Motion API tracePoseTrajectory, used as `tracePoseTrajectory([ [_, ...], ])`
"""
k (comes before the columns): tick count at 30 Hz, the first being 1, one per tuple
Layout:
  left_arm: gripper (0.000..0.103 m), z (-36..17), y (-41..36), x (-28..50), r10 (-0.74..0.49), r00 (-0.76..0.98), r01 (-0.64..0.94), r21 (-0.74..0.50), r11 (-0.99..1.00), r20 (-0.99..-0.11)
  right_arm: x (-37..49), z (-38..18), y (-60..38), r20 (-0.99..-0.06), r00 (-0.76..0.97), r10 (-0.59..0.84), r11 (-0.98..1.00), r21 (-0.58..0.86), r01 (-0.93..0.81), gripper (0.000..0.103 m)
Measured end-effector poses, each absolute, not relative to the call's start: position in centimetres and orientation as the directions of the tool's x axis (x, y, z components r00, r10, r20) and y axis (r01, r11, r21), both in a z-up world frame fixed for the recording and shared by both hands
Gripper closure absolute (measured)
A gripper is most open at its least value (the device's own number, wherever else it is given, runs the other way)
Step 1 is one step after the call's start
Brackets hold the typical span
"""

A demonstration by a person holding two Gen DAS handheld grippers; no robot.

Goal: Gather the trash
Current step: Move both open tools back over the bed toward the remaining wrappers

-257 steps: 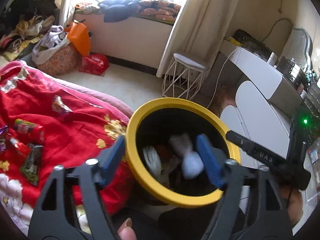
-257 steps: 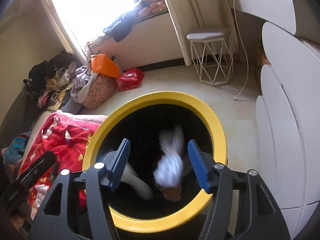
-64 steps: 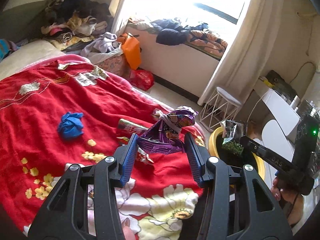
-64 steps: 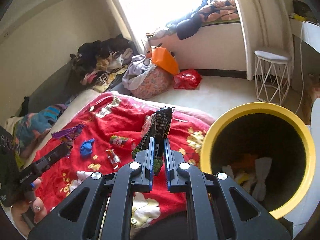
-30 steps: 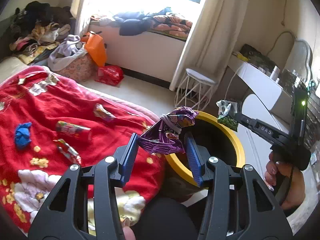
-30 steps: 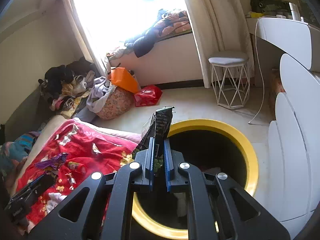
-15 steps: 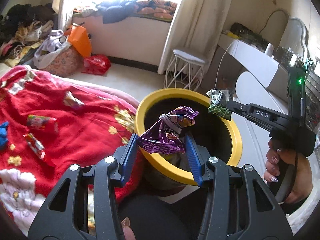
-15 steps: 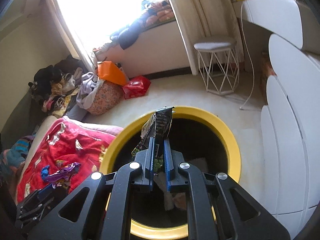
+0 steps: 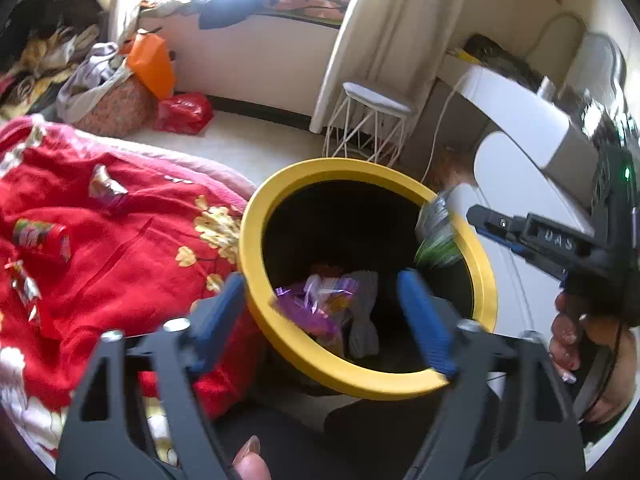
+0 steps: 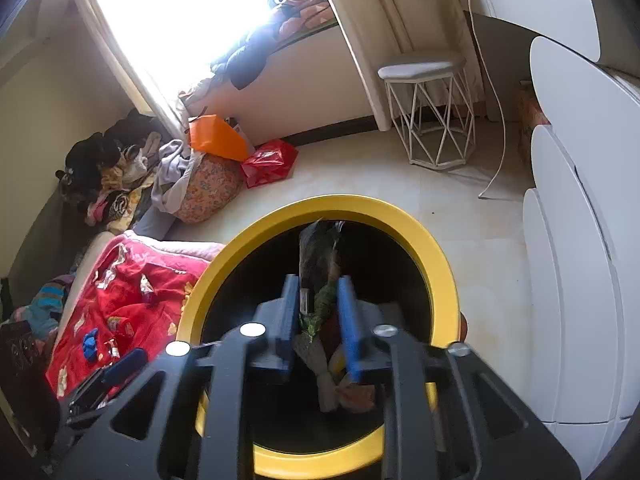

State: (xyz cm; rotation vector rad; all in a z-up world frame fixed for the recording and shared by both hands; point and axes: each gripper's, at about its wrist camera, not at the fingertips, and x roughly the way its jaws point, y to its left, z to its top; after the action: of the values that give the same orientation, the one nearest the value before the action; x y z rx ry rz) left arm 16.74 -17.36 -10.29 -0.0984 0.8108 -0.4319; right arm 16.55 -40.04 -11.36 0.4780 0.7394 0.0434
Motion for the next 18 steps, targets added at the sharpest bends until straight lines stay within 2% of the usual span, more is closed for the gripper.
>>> tracePoseTrajectory([
  [1,0.016,-10.1,-17.0,16.6,-0.405,0.614,0.328,-0.248,0.912,-0.677,16.5,-11.4,-40.0,-0.637,0.744,0.201,0.893,0.432,0.129,0.067],
  [3,0.011,-9.5,-16.4,16.3,-0.379,0.64,0.309,-0.227,0.923,-0.669,16.4,-11.2,-39.5,-0.634,0.748,0.196,0.901,0.418,0.117,0.065],
  [7,0.011,-8.0,-14.5,15.2,-0.342,0.689,0.273,-0.209,0.939,-0.638,16.3,-10.4,-38.2,-0.622,0.763,0.176,0.921,0.377,0.094,0.053],
  [12,0.011,-7.3,-12.5,14.0,-0.28,0.732,0.234,-0.158,0.959,-0.621,16.0,-9.0,-35.9,-0.586,0.792,0.172,0.944,0.329,0.039,0.047],
  [18,0.011,-6.4,-8.9,13.2,-0.218,0.768,0.147,-0.165,0.975,-0.602,15.6,-7.3,-32.9,-0.539,0.809,0.232,0.947,0.315,-0.062,0.045],
])
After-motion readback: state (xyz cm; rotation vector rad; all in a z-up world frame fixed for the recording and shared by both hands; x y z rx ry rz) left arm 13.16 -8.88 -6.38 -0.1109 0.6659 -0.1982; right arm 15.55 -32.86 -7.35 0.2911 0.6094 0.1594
